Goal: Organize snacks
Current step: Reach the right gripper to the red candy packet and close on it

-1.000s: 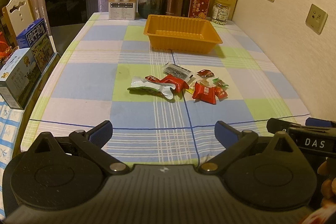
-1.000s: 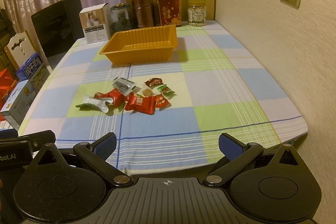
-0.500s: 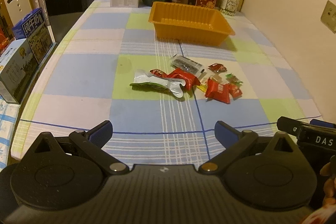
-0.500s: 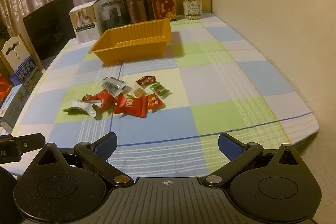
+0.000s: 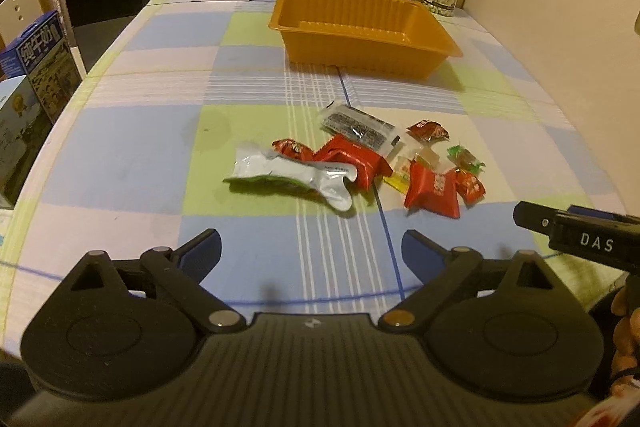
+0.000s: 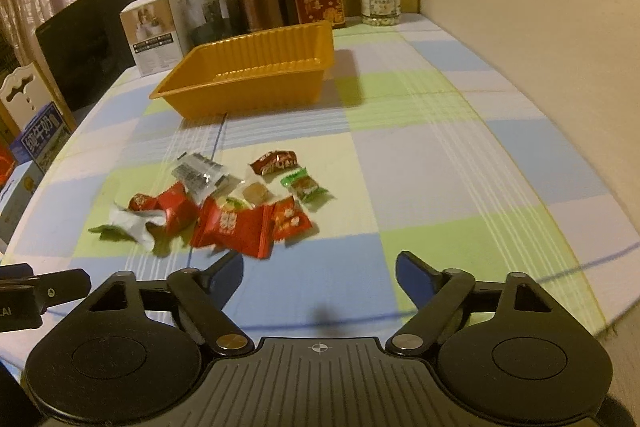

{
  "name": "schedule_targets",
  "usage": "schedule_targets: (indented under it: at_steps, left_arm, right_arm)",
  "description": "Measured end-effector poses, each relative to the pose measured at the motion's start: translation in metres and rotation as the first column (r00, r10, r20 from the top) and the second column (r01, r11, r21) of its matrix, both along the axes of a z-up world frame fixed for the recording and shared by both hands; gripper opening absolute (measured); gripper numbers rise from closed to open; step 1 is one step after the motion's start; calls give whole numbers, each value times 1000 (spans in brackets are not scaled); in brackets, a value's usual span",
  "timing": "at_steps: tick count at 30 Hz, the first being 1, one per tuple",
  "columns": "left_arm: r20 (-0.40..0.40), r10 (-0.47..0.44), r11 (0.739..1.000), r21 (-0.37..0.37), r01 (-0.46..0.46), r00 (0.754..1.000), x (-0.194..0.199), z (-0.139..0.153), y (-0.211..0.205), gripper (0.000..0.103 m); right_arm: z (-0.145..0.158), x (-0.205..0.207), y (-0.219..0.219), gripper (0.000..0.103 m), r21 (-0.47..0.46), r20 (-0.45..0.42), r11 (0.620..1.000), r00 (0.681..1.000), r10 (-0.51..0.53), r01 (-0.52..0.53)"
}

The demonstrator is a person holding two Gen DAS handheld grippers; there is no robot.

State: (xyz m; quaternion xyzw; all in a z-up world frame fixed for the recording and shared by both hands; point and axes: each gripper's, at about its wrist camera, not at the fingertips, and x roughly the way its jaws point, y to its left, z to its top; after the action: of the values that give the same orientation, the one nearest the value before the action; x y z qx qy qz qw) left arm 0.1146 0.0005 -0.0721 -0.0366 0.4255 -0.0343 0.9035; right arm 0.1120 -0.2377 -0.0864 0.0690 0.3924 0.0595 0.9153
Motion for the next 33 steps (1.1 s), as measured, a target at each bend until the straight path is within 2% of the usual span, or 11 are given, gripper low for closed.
schedule_targets:
  at_steps: [8,22,24,28,33]
  left_arm:
    - [-16,-26,999,-43,25,1000,28,-16,-5,86]
    - [-13,-60,997,-53,59,998,43,-28,-18,83]
    - [-12,-65,996,-56,64,998,43,-29,-19,83]
    - [-6,-85,995,-62,84,996,42,-29,-25,83]
    - [17,-128,988,-86,129,992,42,-28,-41,83]
  right_arm:
    - [-18,41,8,55,-14,-1,997,997,72,-72]
    - [-46,82,28,38,-61,-44,982,983,177,-179]
    - [-49,83,30,29,-70,-46,980,982,185,-187]
    - [-50,81,25,28,-60,-43,982,983,177,-180]
    - [-38,72,8,28,-25,-11,994,995,102,-103]
